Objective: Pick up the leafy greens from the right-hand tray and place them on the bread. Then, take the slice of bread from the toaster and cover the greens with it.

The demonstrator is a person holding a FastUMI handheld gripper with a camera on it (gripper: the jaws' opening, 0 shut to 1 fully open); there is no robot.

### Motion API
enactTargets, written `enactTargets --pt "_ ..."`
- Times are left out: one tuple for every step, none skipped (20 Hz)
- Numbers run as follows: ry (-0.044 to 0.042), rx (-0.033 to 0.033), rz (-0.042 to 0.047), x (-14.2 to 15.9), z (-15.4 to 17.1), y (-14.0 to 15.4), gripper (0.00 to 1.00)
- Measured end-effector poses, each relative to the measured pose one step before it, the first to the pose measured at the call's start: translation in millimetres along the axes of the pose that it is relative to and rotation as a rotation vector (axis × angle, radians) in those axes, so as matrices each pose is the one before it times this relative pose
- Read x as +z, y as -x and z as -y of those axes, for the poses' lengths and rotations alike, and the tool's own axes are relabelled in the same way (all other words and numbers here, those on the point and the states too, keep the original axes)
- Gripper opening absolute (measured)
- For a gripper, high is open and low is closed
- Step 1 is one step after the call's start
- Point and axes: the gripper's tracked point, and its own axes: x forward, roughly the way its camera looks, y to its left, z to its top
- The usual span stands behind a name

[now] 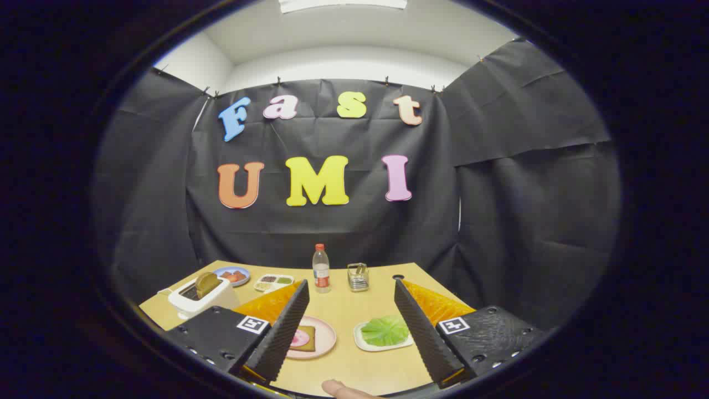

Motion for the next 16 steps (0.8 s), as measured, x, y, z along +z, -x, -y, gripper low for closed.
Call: enactTargets --pt "0.00806 -0.00368 -0.00086 -0.88 1.52 -1.78 0.95" --pt "0.00374 -0.00084 -0.00645 -1.9 -0.12 -1.7 0.95" --pt "-0.00174 0.00458 -0.0082 -3.46 -1.64 -1.14 0.95" --pt "-0.00434 0.00311 -0.0077 -1.94 -0.46 -1.99 0.95" --pt "-0.00183 0.00021 -0.00706 -2.1 1.22 -1.96 0.95" --pt "-0.001 -0.0003 -0.00319 -0.86 1.45 -1.76 0.95" --pt "0.00066 -0.0026 -0.00083 -0.13 0.65 -0.31 0.95" --pt "0.00208 -0.0036 0.00117 1.23 1.54 -1.36 0.95" --pt "-0.00066 -0.00193 0.00382 0.98 1.36 -0.85 0.95" --pt "-0.00084 0.00175 0.00402 1.68 0.72 -0.69 0.95" --pt "0.00103 -0.00201 0.00254 0.58 0.34 -1.38 0.95" --pt "0.00306 -0.00453 0.00191 0.13 2.0 -2.51 0.95" --pt "0.00114 -0.0054 0.00108 -1.68 2.08 -3.62 0.95" --pt "0.00205 -0.00113 -0.00374 -2.54 1.67 -6.77 0.95" --pt "0.00289 0.00716 -0.00992 -5.77 -0.91 -8.19 0.95" --pt "0.00126 0.00473 -0.0177 -7.05 2.11 -11.14 0.95"
